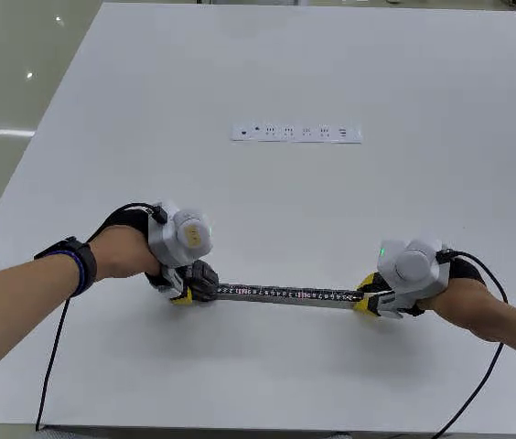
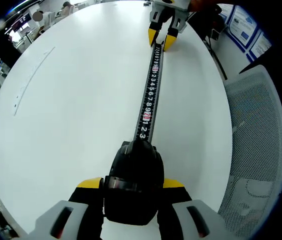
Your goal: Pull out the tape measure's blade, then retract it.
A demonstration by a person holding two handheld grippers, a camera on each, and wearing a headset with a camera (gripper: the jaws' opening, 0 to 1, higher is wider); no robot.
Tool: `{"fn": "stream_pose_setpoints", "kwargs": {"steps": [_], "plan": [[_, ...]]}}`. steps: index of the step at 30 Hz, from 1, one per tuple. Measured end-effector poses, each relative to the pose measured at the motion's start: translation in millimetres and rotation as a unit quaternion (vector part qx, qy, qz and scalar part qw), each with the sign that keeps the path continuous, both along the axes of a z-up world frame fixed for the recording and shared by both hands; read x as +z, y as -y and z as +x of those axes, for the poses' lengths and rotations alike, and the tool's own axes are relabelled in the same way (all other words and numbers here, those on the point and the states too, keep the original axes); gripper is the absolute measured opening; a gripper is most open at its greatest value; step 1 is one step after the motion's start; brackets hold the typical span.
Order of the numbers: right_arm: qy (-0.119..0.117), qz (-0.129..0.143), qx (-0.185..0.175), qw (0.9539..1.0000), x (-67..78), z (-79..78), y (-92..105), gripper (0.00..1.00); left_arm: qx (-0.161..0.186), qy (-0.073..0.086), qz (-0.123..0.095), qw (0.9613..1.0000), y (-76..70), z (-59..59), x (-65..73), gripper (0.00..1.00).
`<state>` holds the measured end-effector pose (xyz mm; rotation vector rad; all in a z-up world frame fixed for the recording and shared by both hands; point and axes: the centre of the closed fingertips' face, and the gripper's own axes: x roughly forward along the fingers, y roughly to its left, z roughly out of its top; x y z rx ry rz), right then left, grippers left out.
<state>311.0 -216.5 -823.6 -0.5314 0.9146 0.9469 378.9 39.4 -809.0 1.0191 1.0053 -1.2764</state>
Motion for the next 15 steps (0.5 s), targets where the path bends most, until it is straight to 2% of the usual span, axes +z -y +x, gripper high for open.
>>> {"fn": "stream_pose_setpoints", "kwargs": {"steps": [2, 4, 6, 9, 10, 12, 15], "plan": [[0.0, 0.004, -0.003, 1.0, 1.1, -3.5, -0.8, 0.27, 0.016, -0.003, -0.01, 0.9998, 1.5, 0.8, 0.7, 0.4], [0.001, 0.008, -0.009, 0.9999, 2.0, -4.6, 0.3, 0.25, 0.035, -0.005, -0.025, 0.9991, 2.6, 2.6, 1.7, 0.41], [0.006, 0.034, -0.035, 0.9988, 7.1, -2.5, -0.2, 0.27, 0.055, -0.016, -0.04, 0.9975, 2.4, 2.1, 4.5, 0.44], [0.02, 0.044, -0.066, 0.9967, 11.5, 4.6, 6.6, 0.28, 0.065, -0.009, -0.054, 0.9964, 1.0, 4.8, 9.1, 0.46], [0.03, 0.052, -0.081, 0.9949, 14.1, 8.0, 7.6, 0.29, 0.071, -0.007, -0.059, 0.9957, 0.9, 5.7, 9.0, 0.48], [0.029, 0.077, -0.108, 0.9907, 18.2, 9.1, 6.9, 0.31, 0.089, -0.014, -0.072, 0.9933, 1.4, 2.8, 9.5, 0.53], [0.031, 0.091, -0.129, 0.987, 20.9, 10.4, 11.2, 0.31, 0.11, -0.021, -0.091, 0.9896, 2.1, -2.1, 12.3, 0.54]]}}
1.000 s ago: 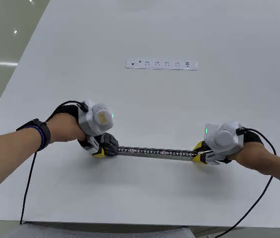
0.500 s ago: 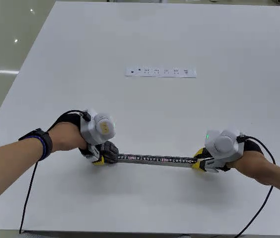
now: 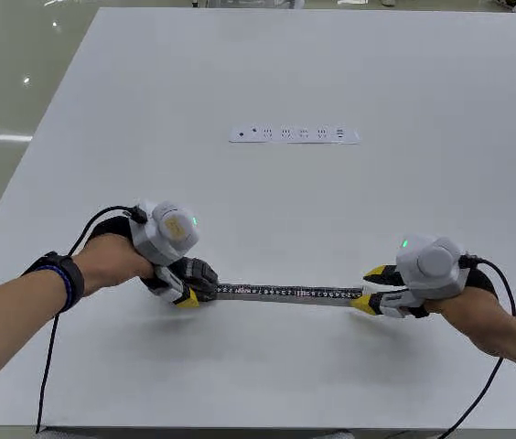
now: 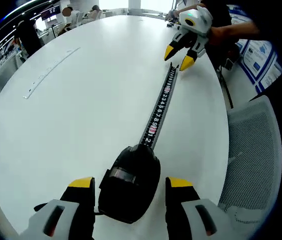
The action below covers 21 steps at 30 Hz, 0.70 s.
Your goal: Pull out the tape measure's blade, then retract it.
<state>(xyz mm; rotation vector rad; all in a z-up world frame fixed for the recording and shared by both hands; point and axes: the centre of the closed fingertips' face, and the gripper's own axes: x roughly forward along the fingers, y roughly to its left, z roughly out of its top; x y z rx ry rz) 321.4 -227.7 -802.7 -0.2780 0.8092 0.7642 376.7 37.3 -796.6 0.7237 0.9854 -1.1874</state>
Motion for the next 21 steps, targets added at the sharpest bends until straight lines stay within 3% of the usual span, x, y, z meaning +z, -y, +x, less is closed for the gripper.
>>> {"fn": "stream_pose_setpoints", "kwargs": {"steps": [5, 9, 17, 18, 19, 21], "plan": [[0.006, 0.017, -0.031, 0.9993, 7.1, -0.7, 7.5, 0.36, 0.012, 0.006, -0.011, 0.9999, -6.1, -7.8, 5.9, 0.55], [0.014, 0.034, -0.058, 0.9977, 15.3, -1.4, 13.2, 0.36, 0.046, 0.014, -0.034, 0.9983, -11.9, -6.5, 13.3, 0.56], [0.016, 0.038, -0.071, 0.9966, 17.6, -2.0, 17.4, 0.4, 0.078, 0.017, -0.059, 0.9951, -14.4, -5.1, 21.7, 0.57], [0.013, 0.051, -0.088, 0.9947, 22.5, -5.8, 18.4, 0.41, 0.127, 0.03, -0.098, 0.9865, -19.4, 0.3, 38.4, 0.57], [0.012, 0.055, -0.093, 0.994, 24.1, -8.1, 17.5, 0.42, 0.142, 0.033, -0.108, 0.9834, -22.5, 1.3, 44.3, 0.57], [0.013, 0.06, -0.097, 0.9934, 28.0, -11.5, 13.3, 0.43, 0.15, 0.038, -0.115, 0.9812, -25.5, 1.4, 49.5, 0.58]]}}
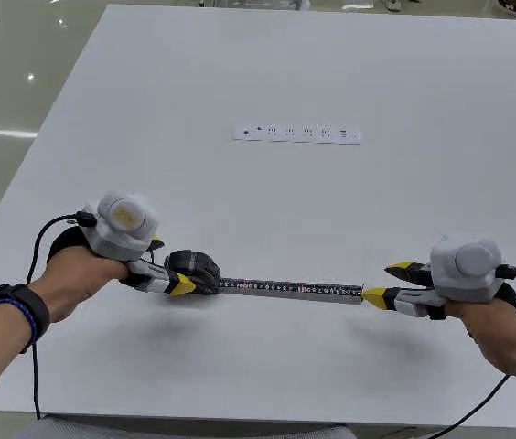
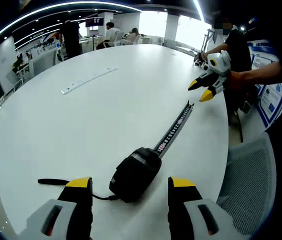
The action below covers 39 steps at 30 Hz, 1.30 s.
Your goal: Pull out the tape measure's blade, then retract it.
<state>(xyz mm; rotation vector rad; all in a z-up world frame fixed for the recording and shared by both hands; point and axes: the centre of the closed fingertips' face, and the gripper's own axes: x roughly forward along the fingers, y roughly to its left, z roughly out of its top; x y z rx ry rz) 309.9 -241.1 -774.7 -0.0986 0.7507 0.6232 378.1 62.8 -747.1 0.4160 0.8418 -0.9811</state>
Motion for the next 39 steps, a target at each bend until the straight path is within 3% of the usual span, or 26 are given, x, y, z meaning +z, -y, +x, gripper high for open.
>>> {"fn": "stream_pose_setpoints", "kwargs": {"steps": [9, 19, 33, 34, 35, 36, 39], "plan": [[0.017, 0.018, -0.023, 0.9994, 14.8, -2.7, 1.6, 0.49, 0.051, 0.021, -0.04, 0.9977, -12.9, -1.9, 21.1, 0.6], [0.026, 0.025, -0.039, 0.9986, 25.2, -9.4, 2.8, 0.54, 0.079, 0.021, -0.054, 0.9952, -24.8, -12.1, 23.5, 0.63], [0.028, 0.032, -0.057, 0.9975, 28.0, -16.8, 5.8, 0.57, 0.112, 0.018, -0.07, 0.9911, -39.5, -20.8, 22.1, 0.65], [0.028, 0.038, -0.069, 0.9965, 28.3, -23.2, 6.0, 0.57, 0.122, 0.015, -0.07, 0.99, -48.1, -28.2, 17.2, 0.65], [0.027, 0.056, -0.102, 0.9929, 23.4, -40.1, 4.0, 0.57, 0.136, 0.006, -0.072, 0.988, -59.3, -51.2, 10.8, 0.65], [0.024, 0.064, -0.114, 0.9911, 20.8, -47.7, 0.3, 0.57, 0.152, 0.009, -0.087, 0.9846, -63.6, -55.4, 12.4, 0.66], [0.026, 0.069, -0.12, 0.99, 22.2, -52.2, -4.4, 0.58, 0.164, 0.01, -0.106, 0.9807, -63.1, -57.4, 15.6, 0.68]]}}
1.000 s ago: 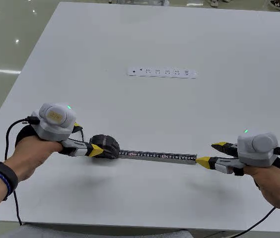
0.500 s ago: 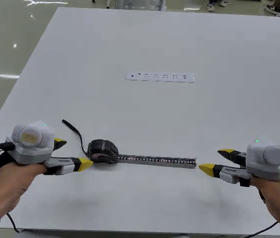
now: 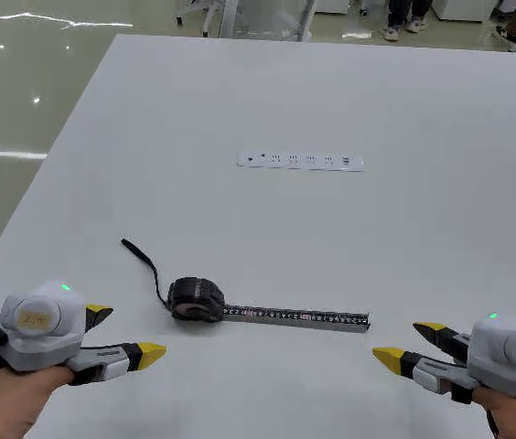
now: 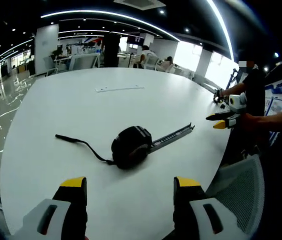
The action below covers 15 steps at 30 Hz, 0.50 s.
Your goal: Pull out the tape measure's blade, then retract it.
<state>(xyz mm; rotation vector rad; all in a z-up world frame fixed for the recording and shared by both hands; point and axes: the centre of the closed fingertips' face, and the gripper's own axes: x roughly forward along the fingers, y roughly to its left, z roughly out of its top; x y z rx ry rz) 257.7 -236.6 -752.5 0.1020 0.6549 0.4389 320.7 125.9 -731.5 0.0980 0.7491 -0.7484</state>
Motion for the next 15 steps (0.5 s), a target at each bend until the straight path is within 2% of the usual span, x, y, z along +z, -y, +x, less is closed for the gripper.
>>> {"fn": "stream_pose_setpoints", "kwargs": {"steps": [9, 13, 15], "plan": [[0.002, 0.001, -0.007, 1.0, 0.9, -10.2, -8.7, 0.6, 0.007, -0.003, -0.01, 0.9999, 2.3, -12.8, -3.1, 0.69], [0.006, 0.007, -0.017, 0.9998, 2.1, -12.5, -8.3, 0.61, 0.012, 0.003, -0.009, 0.9999, 2.4, -13.8, -0.4, 0.7], [0.006, -0.001, -0.015, 0.9999, 1.7, -14.8, -9.1, 0.61, 0.015, 0.004, -0.012, 0.9998, 3.2, -13.9, 2.1, 0.7]]}}
